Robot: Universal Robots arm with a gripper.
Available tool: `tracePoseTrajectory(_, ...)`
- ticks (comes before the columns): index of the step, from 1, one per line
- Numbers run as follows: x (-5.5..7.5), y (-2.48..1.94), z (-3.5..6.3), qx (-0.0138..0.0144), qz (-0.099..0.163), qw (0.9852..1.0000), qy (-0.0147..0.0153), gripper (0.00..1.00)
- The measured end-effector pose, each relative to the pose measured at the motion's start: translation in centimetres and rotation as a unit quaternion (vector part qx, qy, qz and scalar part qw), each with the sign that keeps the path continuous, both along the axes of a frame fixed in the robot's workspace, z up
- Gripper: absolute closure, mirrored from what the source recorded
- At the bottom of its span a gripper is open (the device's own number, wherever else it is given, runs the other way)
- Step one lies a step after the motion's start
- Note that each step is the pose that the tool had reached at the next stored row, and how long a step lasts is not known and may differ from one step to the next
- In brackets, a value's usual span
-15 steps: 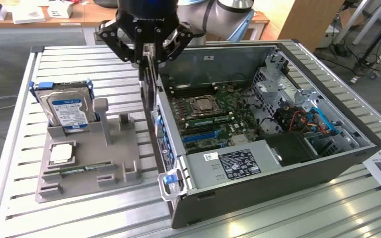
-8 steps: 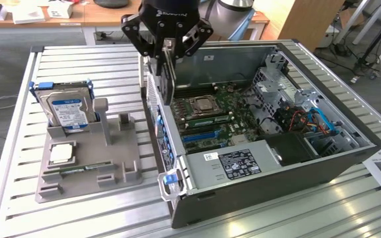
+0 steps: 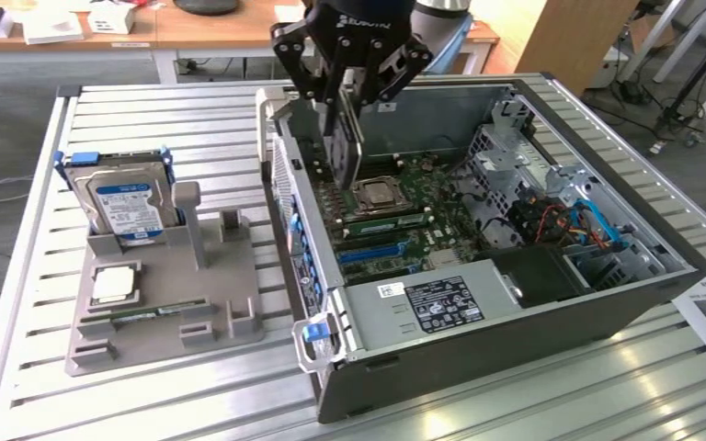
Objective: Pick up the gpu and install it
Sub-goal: 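Pick up the gpu and move the gpu toward the slot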
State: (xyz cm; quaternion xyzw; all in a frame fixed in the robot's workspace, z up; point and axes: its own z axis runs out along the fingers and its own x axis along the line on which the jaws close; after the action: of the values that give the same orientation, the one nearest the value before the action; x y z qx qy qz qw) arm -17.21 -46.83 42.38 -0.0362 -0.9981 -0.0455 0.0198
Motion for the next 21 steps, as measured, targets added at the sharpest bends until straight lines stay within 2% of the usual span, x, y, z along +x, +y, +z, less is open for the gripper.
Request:
tracePoseTrajectory(8, 3.6, 0.00, 0.00, 0.0013, 0.000, 1.0000, -0.0001, 0.72)
tracePoseTrajectory(19, 8.1, 0.00, -0.03, 0.0018, 0.001, 1.0000, -0.0071, 0.72)
tracePoseTrajectory(21, 8.2, -0.01, -0.04, 0.0018, 0.001, 1.0000, -0.0077, 0.72)
